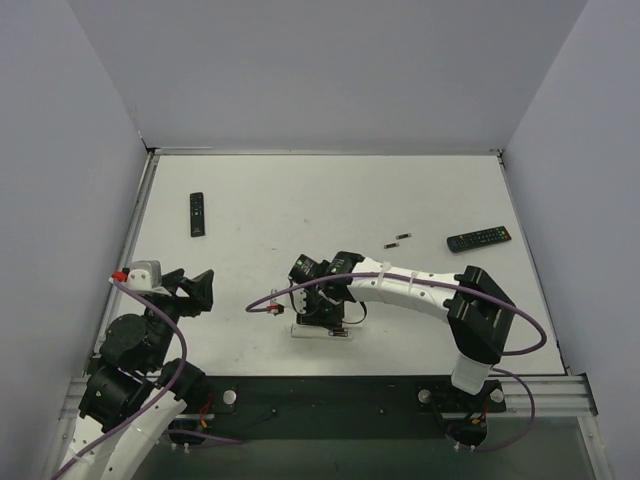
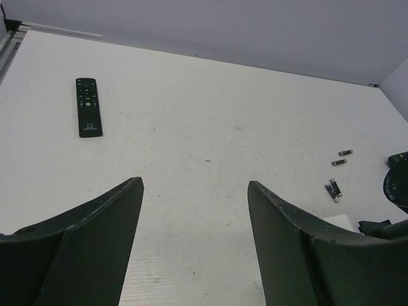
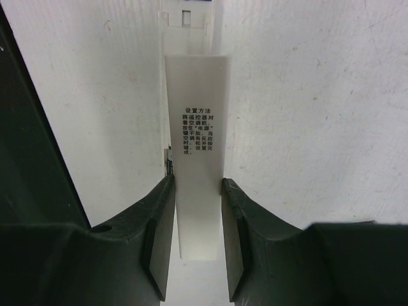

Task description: Load the batteries into the remote control

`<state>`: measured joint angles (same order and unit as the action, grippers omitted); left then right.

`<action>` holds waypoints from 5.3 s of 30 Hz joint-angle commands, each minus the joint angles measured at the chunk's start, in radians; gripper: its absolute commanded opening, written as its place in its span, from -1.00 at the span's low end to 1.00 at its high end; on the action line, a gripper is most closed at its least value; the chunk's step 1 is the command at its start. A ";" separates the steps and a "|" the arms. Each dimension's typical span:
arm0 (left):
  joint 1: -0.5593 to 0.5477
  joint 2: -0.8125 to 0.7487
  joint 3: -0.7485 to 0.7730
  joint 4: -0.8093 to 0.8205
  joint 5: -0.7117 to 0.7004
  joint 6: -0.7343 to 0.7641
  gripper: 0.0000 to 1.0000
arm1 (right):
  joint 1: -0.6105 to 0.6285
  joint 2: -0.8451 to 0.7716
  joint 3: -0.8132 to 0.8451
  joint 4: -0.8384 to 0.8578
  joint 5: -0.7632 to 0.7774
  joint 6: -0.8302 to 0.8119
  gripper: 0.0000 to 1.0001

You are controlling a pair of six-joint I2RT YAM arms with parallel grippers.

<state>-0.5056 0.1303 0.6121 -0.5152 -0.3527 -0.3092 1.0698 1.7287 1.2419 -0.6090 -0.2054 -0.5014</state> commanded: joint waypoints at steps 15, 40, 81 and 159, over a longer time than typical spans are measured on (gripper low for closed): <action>0.013 0.008 0.000 0.032 -0.032 0.007 0.53 | 0.039 0.104 0.088 -0.048 -0.028 -0.020 -1.00; 0.013 0.014 -0.005 0.040 -0.025 0.010 0.54 | 0.050 0.134 0.076 -0.048 0.018 0.064 -0.98; 0.013 0.009 -0.002 0.037 -0.022 0.012 0.54 | 0.048 0.152 0.090 -0.066 0.006 0.073 -0.49; -0.277 0.931 -0.080 0.227 0.442 -0.355 0.50 | -0.130 -0.598 -0.664 0.388 0.313 1.411 0.15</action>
<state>-0.7723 1.0355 0.5034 -0.3683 0.0616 -0.6758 0.9493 1.1038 0.5888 -0.2420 0.1318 0.8757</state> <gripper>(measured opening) 0.752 0.577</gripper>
